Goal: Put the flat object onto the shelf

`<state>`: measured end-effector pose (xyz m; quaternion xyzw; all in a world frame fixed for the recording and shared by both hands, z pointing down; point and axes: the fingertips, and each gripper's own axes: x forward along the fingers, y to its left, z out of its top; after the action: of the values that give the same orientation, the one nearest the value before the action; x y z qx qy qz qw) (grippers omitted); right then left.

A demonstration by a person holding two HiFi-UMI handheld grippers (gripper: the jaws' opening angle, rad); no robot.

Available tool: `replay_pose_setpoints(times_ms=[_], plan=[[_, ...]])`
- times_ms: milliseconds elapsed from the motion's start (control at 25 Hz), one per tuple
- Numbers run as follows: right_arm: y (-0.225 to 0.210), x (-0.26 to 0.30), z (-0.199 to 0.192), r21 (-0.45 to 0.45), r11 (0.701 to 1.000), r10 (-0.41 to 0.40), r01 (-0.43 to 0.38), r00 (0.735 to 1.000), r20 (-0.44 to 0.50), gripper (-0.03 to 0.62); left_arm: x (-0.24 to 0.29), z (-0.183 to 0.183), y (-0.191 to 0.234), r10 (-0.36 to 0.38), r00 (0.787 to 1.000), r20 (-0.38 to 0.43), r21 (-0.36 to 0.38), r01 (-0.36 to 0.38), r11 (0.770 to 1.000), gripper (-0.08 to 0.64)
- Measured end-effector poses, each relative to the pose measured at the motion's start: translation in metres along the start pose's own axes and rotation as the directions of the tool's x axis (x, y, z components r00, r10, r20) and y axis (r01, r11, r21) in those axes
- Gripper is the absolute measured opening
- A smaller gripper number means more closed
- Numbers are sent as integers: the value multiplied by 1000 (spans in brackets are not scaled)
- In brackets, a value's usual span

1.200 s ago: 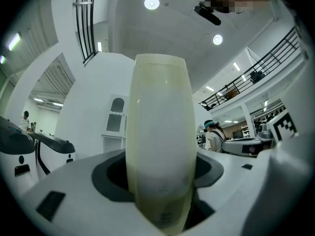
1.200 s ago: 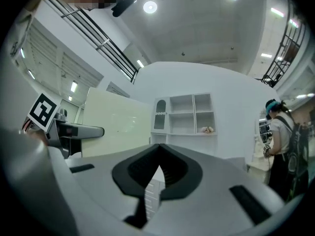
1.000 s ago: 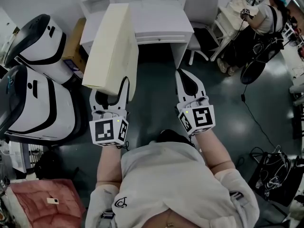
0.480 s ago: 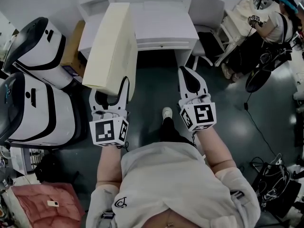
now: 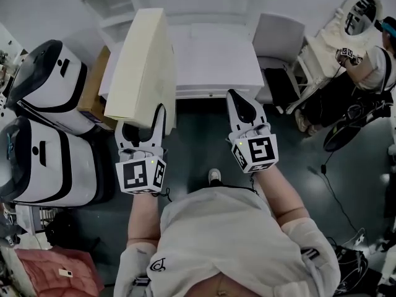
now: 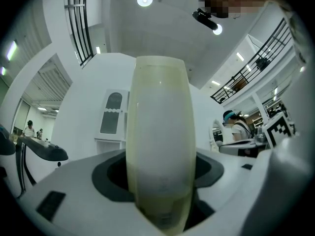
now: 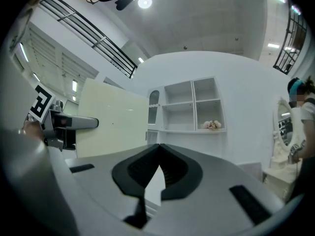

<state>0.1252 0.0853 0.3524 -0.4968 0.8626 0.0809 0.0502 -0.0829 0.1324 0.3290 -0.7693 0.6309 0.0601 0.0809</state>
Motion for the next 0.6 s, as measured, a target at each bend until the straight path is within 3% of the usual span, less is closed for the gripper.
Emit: replay_pose_setpoints(times_ms=[240, 600], plan=[[-64, 70, -13, -8, 999, 36, -36, 999, -2, 6, 86, -6, 0, 41, 999, 31, -14, -41, 999, 308], [-115, 158, -34, -5, 999, 41, -41, 999, 4, 6, 189, -9, 19, 38, 996, 81, -20, -37, 999, 308]])
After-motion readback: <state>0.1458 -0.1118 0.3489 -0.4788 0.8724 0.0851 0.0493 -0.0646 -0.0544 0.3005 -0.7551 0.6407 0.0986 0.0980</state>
